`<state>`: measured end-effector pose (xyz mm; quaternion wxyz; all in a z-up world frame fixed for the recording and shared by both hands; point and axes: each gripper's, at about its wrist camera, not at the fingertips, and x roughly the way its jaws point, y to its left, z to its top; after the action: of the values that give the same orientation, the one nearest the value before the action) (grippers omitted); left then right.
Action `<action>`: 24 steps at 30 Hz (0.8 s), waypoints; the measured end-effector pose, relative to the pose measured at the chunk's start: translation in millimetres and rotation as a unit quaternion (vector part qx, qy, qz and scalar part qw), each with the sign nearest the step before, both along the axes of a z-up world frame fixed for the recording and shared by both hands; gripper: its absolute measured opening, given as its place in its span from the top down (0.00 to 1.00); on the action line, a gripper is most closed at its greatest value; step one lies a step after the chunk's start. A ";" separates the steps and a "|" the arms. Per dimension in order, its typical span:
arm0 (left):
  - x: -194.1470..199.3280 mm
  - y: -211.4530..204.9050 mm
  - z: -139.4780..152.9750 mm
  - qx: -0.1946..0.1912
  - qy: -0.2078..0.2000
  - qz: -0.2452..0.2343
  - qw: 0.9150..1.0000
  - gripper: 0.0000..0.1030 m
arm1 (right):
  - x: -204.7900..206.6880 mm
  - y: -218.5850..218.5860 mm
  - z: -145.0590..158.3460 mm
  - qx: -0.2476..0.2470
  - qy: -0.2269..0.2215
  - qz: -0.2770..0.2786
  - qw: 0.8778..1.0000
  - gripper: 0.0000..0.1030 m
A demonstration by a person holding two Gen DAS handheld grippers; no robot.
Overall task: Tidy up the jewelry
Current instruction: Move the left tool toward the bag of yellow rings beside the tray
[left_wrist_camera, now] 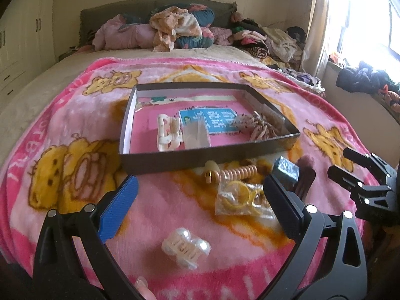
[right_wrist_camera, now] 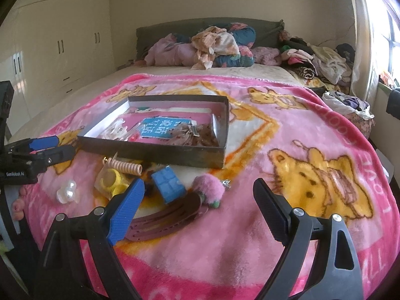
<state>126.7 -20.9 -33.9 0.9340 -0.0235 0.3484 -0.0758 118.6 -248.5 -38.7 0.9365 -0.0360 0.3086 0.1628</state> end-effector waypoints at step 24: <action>11.1 -54.0 -43.2 0.061 0.034 -0.066 0.995 0.11 | 26.9 -9.7 -26.7 0.015 0.048 -0.024 0.998 0.22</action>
<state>137.8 -74.9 -77.1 0.9144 0.0539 0.3843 -0.1149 145.5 -258.2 -65.4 0.9247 -0.0063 0.3513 0.1463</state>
